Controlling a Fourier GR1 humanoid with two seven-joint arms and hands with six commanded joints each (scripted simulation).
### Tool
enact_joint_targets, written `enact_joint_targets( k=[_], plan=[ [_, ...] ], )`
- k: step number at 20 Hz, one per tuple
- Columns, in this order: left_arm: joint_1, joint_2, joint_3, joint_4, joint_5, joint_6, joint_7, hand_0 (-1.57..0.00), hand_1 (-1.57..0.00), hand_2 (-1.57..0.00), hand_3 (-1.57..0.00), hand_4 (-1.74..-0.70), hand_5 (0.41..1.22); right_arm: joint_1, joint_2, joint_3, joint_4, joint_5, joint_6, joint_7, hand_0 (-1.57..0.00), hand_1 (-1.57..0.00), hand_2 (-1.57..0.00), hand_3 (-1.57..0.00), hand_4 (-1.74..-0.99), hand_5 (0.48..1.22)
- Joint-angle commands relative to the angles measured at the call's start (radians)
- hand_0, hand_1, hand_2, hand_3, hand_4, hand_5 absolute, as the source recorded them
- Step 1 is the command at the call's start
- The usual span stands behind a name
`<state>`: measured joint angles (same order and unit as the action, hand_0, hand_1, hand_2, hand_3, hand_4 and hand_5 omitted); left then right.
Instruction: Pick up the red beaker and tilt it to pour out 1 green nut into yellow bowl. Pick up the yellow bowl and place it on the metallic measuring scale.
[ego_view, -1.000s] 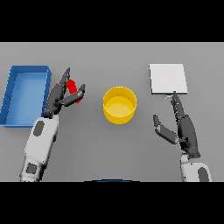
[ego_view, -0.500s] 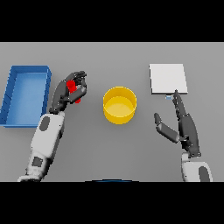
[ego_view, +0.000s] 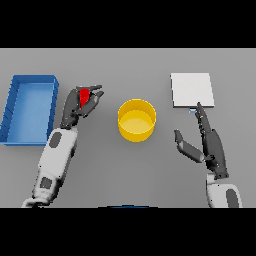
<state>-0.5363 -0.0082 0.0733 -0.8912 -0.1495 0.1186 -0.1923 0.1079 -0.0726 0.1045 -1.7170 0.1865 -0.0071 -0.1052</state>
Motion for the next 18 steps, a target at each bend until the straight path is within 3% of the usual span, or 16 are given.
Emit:
enact_joint_targets(
  k=[1, 6, 8, 9, 12, 18],
  plan=[
    [0.005, 0.004, -0.005, -0.016, 0.005, 0.0, 0.006, -1.48, -1.48, -1.48, -1.48, -1.64, 1.112, -0.002, -0.004, -0.003, 0.007, 0.002, -0.001, -0.001, 0.0, 0.0, 0.0, 0.0, -1.281, 0.676],
    [-0.006, 0.031, -0.05, -0.125, 0.009, 0.03, 0.032, -1.54, -1.54, -1.54, -1.54, -1.71, 1.097, -0.009, 0.007, 0.009, 0.013, 0.024, -0.013, -0.012, 0.0, 0.0, 0.0, 0.0, -1.255, 0.672],
    [-0.003, 0.054, -0.098, -0.173, -0.027, 0.036, 0.066, -1.55, -1.55, -1.55, -1.55, -1.72, 1.101, 0.0, 0.005, 0.016, 0.011, 0.037, -0.016, -0.022, 0.0, 0.0, 0.0, 0.0, -1.245, 0.673],
    [-0.02, 0.077, -0.13, -0.19, -0.06, 0.033, 0.117, -1.55, -1.56, -1.56, -1.56, -1.72, 1.107, -0.009, 0.006, 0.016, 0.016, 0.046, -0.023, -0.018, 0.0, 0.0, 0.0, 0.0, -1.249, 0.679],
    [-0.054, 0.15, -0.248, -0.216, -0.159, -0.025, 0.184, -1.56, -1.56, -1.56, -1.56, -1.73, 1.121, 0.002, 0.0, 0.025, -0.002, 0.073, -0.034, -0.012, 0.0, 0.0, 0.0, 0.0, -1.243, 0.691],
    [-0.058, 0.212, -0.36, -0.267, -0.223, -0.055, 0.246, -1.56, -1.56, -1.56, -1.56, -1.73, 1.112, 0.026, 0.002, 0.032, -0.035, 0.068, -0.026, 0.026, 0.0, 0.0, 0.0, 0.0, -1.248, 0.711]
  ],
)
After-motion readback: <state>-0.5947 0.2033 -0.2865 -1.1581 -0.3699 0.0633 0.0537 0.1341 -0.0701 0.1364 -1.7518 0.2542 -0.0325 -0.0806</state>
